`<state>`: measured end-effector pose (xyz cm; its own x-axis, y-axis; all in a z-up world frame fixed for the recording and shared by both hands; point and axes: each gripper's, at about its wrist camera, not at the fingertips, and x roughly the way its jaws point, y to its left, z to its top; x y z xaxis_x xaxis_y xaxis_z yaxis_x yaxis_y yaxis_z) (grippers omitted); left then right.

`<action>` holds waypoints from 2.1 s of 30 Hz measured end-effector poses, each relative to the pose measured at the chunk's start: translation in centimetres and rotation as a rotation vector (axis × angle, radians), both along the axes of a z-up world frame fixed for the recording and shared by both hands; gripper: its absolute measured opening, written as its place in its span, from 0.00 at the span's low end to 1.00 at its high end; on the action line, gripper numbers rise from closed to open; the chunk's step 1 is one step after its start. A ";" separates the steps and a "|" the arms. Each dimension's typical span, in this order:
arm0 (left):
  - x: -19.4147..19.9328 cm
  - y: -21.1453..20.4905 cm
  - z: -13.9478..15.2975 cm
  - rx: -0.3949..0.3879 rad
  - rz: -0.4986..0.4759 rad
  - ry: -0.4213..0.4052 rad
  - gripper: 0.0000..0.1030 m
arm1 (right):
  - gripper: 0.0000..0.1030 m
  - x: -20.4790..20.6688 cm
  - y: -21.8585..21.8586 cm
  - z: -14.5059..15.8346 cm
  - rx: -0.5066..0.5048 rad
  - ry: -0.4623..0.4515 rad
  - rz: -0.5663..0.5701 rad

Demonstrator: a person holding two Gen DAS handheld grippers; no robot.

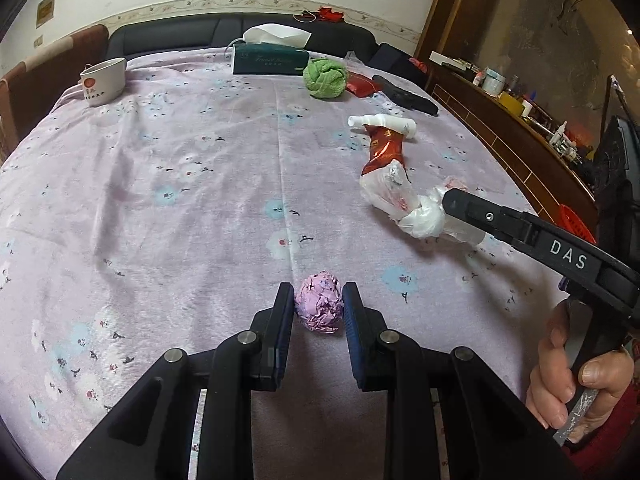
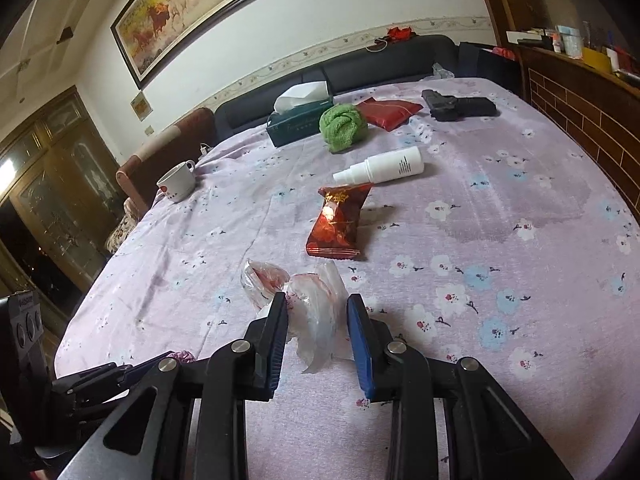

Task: Collect trash
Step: 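Lift the pink tissue with left tool while right lifts the plastic bag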

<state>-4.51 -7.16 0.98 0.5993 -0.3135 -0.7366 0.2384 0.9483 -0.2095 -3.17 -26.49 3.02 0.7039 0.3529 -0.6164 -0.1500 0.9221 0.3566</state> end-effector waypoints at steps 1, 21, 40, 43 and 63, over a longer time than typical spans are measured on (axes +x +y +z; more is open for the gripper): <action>0.0 0.0 0.0 0.001 0.004 -0.002 0.23 | 0.31 0.0 0.0 0.0 0.000 0.000 -0.001; -0.6 0.2 0.5 -0.024 -0.013 -0.047 0.23 | 0.31 -0.9 -0.7 0.9 0.014 -0.052 -0.017; -1.9 0.0 1.2 0.060 0.064 -0.083 0.23 | 0.31 -5.5 -0.7 2.6 -0.043 -0.099 -0.053; -2.4 -0.3 1.5 0.074 0.062 -0.101 0.23 | 0.31 -6.8 -0.9 3.0 -0.051 -0.103 -0.059; -3.8 -1.5 2.7 0.109 0.036 -0.134 0.23 | 0.31 -8.4 -0.9 3.9 -0.061 -0.101 -0.076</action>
